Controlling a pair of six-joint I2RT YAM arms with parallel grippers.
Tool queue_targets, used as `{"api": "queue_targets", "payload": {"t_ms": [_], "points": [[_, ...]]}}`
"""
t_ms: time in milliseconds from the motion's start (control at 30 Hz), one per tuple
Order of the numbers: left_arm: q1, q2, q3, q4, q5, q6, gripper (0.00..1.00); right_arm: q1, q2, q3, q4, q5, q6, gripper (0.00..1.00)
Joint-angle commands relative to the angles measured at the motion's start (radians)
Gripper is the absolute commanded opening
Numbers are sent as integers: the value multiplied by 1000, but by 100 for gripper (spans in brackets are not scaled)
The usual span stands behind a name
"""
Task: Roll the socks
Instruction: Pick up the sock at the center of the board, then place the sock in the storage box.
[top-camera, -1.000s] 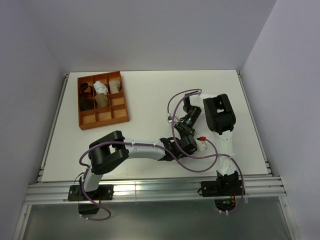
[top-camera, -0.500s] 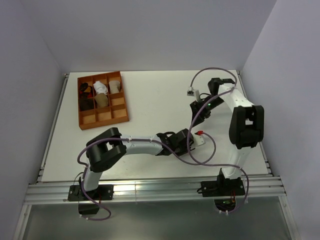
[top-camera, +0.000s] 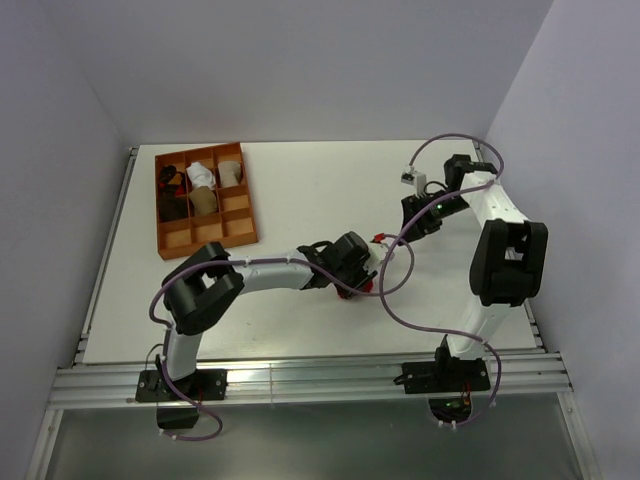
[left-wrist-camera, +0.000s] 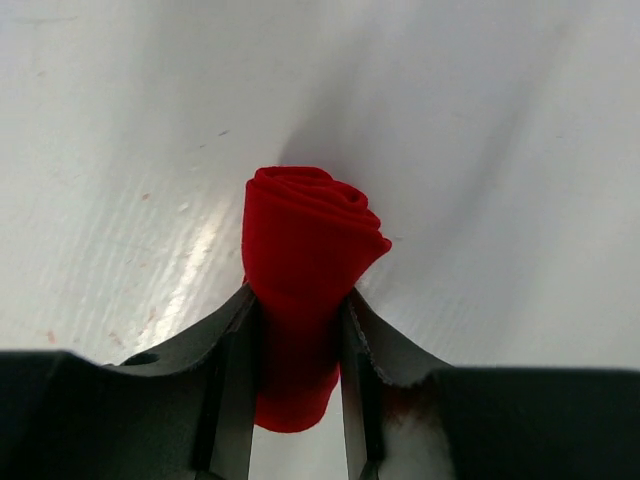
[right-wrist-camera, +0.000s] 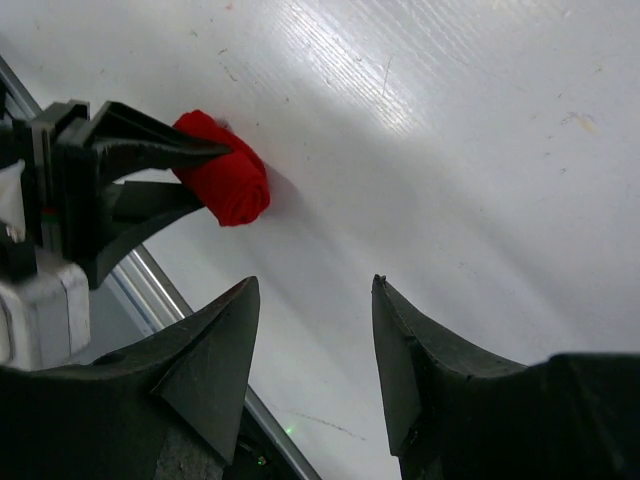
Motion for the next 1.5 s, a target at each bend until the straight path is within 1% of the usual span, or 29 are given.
{"api": "queue_targets", "payload": {"t_ms": [0, 233, 433, 600, 700, 733, 800, 933, 967, 1033, 1100, 1167, 1200, 1267, 1300, 1367, 1467], "points": [[45, -19, -36, -92, 6, -45, 0, -16, -78, 6, 16, -9, 10, 56], [132, -106, -50, -45, 32, -114, 0, -25, -131, -8, 34, -8, 18, 56], [201, -181, -49, -19, 26, -166, 0, -27, -152, -11, 28, -6, 7, 56], [293, -258, -41, -6, -10, -209, 0, -27, -174, -10, 19, -2, -3, 56], [344, -293, -26, -22, -70, -227, 0, -27, -172, 3, 7, -6, -8, 56], [356, -304, -17, -25, -120, -236, 0, -27, -169, 12, 2, -11, -11, 56], [394, -329, -9, -37, -164, -243, 0, -27, -158, 35, -13, -15, -13, 56], [454, -358, 17, -54, -341, -263, 0, -25, -128, 84, -31, -22, -13, 57], [471, -362, 22, -57, -441, -267, 0, -25, -120, 102, -35, -23, -13, 56], [496, -356, 40, -72, -541, -278, 0, -21, -108, 118, -35, -22, -3, 56], [508, -346, 48, -68, -701, -287, 0, -19, -106, 125, -16, -8, 6, 56], [528, -315, 76, -80, -803, -301, 0, -10, -102, 121, -1, 11, 21, 56], [534, -303, 83, -77, -899, -309, 0, -5, -100, 121, 11, 14, 24, 56], [543, -254, 108, -65, -975, -322, 0, 4, -92, 122, 11, 17, 23, 56], [546, -234, 120, -63, -1056, -330, 0, 5, -91, 122, 11, 15, 24, 56], [556, -163, 164, -63, -1116, -338, 0, 10, -89, 121, 14, 18, 23, 56], [577, -48, 269, -137, -1201, -411, 0, 19, -91, 118, 22, 29, 24, 56]]}}
